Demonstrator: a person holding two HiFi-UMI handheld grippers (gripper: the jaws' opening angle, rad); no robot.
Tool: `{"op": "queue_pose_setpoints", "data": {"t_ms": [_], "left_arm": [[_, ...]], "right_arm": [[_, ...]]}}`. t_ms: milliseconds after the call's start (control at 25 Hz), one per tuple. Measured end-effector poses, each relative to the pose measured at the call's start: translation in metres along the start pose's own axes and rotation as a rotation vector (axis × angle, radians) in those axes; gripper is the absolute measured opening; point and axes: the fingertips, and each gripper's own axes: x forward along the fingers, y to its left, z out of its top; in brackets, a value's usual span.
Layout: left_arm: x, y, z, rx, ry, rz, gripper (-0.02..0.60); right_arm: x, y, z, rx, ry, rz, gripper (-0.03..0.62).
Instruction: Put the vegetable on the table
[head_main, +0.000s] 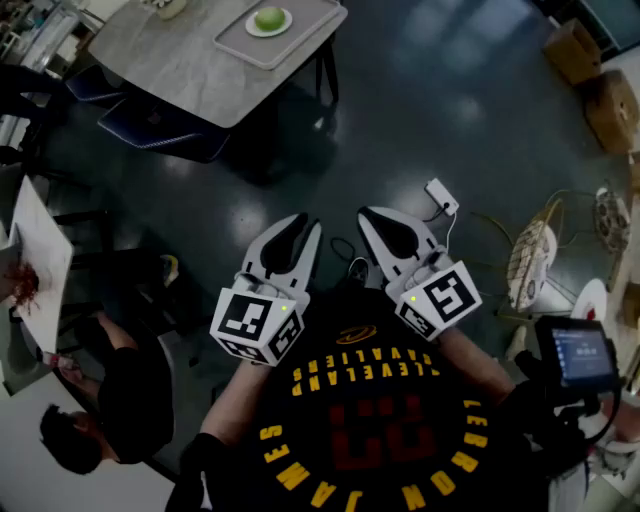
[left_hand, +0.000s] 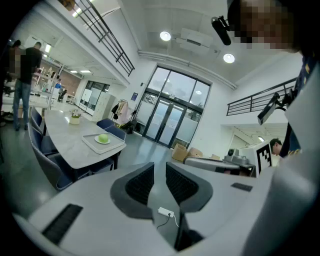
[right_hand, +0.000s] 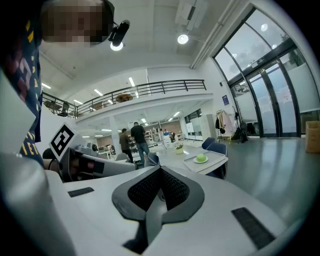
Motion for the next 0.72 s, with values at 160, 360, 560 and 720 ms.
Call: {"op": "queue_pose_setpoints", "data": {"t_ms": [160, 360, 560, 720], "left_arm": [[-0.023, 0.027, -0.003, -0.037, 0.01, -0.013, 0.077], [-0.056, 0.059, -0.003, -0.044, 0.002, -0.043, 0.077], [-0.073, 0.086, -0.002, -0.067, 0.003, -0.036, 0.077], [-0.065, 0.09, -0.009, -0.081, 0.035, -0.056, 0.077]], "right_arm": [[0.015, 0.023, -0.001, -0.009, 0.002, -0.025, 0.005], [0.031, 0.043, -0.001, 0.049, -0.031, -0.121, 0.005], [0.023, 0.02, 0.022, 0.102, -0.125, -0.267, 0.005], [0.025, 0.014, 0.019, 0.121, -0.116, -0.288, 0.005]]}}
